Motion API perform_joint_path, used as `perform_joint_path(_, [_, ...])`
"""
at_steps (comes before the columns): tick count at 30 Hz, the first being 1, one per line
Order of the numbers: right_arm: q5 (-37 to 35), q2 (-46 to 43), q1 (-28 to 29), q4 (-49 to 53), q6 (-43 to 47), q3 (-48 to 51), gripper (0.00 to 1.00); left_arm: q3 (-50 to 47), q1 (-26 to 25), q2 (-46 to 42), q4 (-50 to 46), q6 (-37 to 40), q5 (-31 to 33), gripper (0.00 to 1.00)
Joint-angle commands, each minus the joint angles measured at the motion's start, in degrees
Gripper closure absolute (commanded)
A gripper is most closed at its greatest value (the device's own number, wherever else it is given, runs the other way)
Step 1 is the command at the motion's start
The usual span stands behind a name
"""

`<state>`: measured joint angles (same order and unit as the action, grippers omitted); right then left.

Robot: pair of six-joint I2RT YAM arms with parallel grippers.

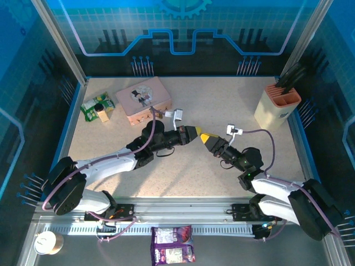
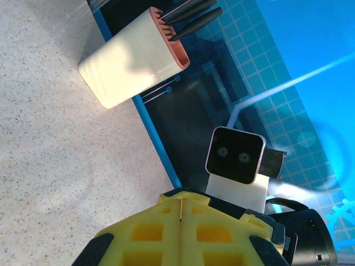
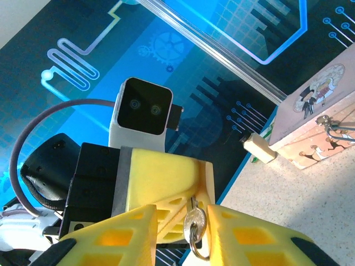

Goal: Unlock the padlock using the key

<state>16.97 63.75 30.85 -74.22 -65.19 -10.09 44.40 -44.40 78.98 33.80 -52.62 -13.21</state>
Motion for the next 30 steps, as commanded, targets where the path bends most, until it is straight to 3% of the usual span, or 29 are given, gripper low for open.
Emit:
perform_joint_path(1, [0.12, 1.47, 0.38, -4.79, -0.93, -1.36, 0.7, -0.65, -0.44, -1.56, 2.85, -0.92, 1.44, 0.98])
perform_joint_path(15, [0.14, 2.8, 0.37, -6.6, -1.59, -0.99, 0.95, -0.72, -0.61, -2.21, 1.32, 0.96, 3.01, 0.96])
perform_joint_path(17, [0.37, 2.34, -0.02, -5.51, -2.02, -0.9, 0.97, -0.64, -0.16, -2.72, 0.17, 1.74, 3.08, 0.92])
perform_joint_path(19, [1.22, 0.67, -1.25, -0.9, -1.9, -1.16, 1.0, -0.81, 1.1, -3.49, -1.44, 2.43, 3.02, 0.79])
perform_joint_path(24, [2.21, -9.95, -4.23, 24.09, 5.01, -2.89, 1.0, -1.15, 8.67, -7.71, -12.63, 5.29, 2.39, 0.48])
perform_joint_path(27, [-0.41, -18.55, -4.51, 49.28, 14.66, -7.96, 1.0, 0.32, 12.88, -10.64, -25.08, 10.54, 6.57, 0.29])
perform_joint_path(30, [-3.06, -23.06, -4.66, 65.36, 21.67, -11.73, 1.0, 0.61, 16.38, -12.0, -32.73, 13.65, 11.49, 0.18])
